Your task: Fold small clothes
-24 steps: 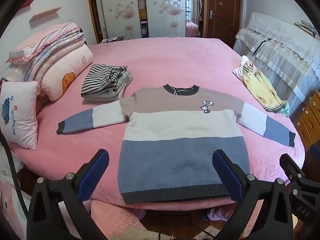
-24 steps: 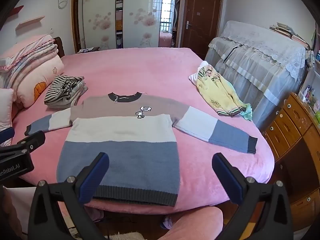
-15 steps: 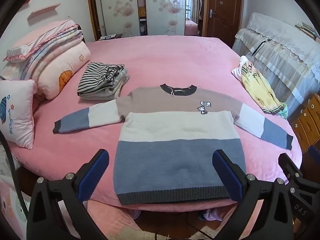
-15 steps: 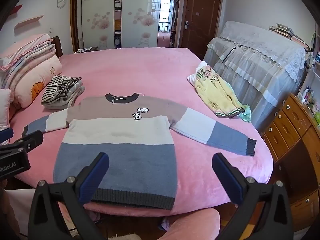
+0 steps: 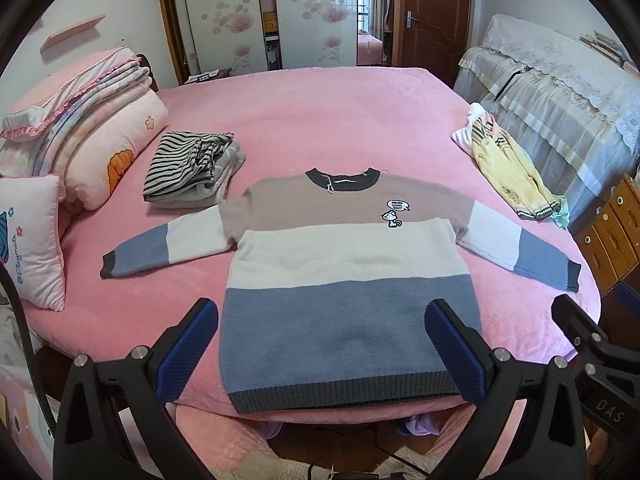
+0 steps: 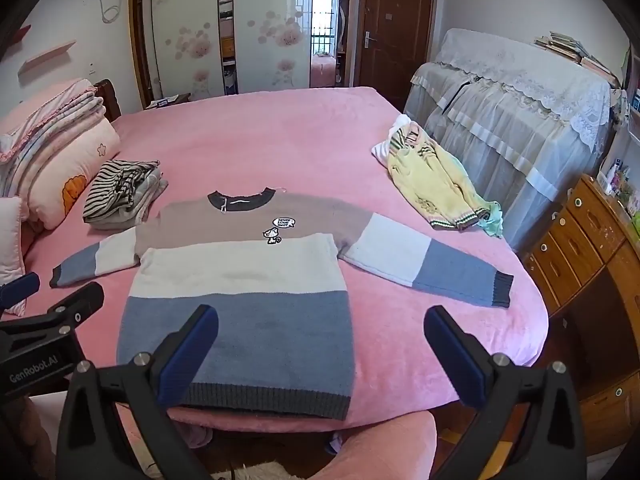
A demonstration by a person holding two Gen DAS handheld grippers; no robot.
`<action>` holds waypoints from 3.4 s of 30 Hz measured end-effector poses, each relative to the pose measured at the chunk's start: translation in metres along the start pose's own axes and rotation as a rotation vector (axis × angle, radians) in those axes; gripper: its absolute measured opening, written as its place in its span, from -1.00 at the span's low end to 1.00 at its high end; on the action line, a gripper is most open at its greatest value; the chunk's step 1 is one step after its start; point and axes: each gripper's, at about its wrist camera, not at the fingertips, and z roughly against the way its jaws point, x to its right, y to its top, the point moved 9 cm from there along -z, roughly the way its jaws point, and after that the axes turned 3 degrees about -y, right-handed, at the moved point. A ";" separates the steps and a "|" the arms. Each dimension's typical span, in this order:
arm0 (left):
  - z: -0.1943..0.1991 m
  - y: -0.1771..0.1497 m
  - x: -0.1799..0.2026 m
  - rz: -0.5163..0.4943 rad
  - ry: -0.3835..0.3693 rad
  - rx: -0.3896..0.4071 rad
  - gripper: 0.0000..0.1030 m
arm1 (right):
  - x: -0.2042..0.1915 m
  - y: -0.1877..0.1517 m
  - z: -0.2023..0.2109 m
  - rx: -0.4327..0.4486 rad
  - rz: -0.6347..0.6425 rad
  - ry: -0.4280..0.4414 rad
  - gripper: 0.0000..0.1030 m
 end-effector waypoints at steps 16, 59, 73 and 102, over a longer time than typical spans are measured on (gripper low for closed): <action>-0.003 -0.006 -0.009 0.031 0.027 -0.045 0.99 | -0.002 -0.005 -0.004 -0.019 0.017 0.022 1.00; -0.011 -0.013 -0.024 0.036 0.010 -0.056 0.99 | -0.033 -0.011 -0.007 -0.033 0.056 0.043 1.00; -0.012 -0.016 -0.013 0.029 0.009 -0.059 0.99 | -0.024 -0.011 -0.005 -0.021 0.059 0.066 1.00; -0.030 0.064 0.117 -0.255 -0.006 0.194 0.99 | 0.083 0.007 -0.057 0.022 -0.059 0.072 0.82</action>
